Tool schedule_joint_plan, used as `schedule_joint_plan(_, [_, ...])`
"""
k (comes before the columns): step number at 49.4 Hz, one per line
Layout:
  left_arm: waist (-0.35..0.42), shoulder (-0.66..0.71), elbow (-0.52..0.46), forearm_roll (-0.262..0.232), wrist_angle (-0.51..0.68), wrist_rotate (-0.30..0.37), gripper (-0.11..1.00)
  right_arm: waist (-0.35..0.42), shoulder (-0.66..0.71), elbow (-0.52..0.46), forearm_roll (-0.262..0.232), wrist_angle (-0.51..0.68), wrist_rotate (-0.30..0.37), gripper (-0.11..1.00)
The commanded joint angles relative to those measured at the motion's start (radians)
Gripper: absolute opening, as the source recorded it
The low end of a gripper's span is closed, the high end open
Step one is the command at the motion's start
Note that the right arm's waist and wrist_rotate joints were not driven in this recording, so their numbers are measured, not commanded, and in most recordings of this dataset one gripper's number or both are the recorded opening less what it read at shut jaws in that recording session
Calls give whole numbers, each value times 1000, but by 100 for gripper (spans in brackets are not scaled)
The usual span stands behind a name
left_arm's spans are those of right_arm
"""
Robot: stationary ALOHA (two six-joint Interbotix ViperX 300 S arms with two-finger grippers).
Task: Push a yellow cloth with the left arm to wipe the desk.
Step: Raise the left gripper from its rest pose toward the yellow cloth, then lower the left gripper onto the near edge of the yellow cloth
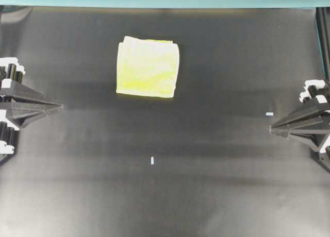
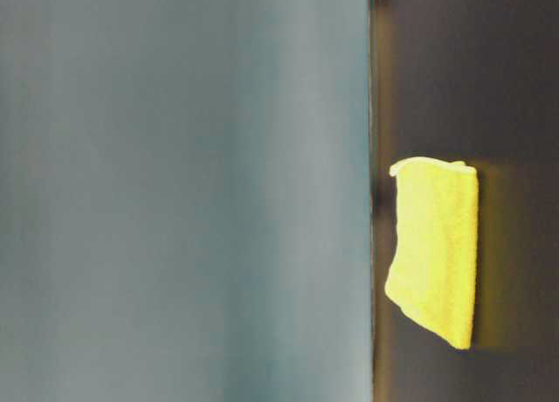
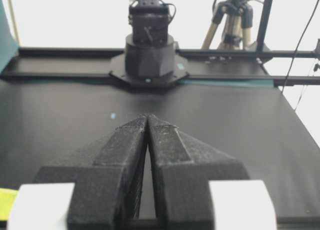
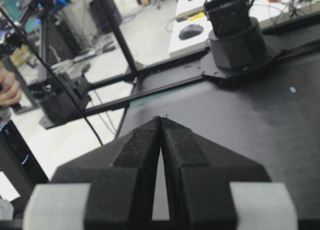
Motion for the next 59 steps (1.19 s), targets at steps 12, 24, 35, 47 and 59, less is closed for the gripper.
schedule_joint_plan(12, [92, 147, -37, 41, -17, -9, 0, 0, 3, -2, 2, 32, 0, 0])
schedule_joint_plan(24, [229, 307, -72, 41, -51, -15, 0, 0, 2, -2, 2, 52, -2, 0])
schedule_joint_plan(35, [319, 509, -140, 41, -112, -17, 3, 0, 0, 0, 2, 58, -2, 0])
schedule_joint_plan(47, [394, 792, -281, 41, -118, -9, 57, 0, 0, 0, 2, 57, 0, 0])
schedule_joint_plan(59, [439, 1048, -446, 41, -89, 0, 82, -2, 0, 5, 2, 58, 0, 0])
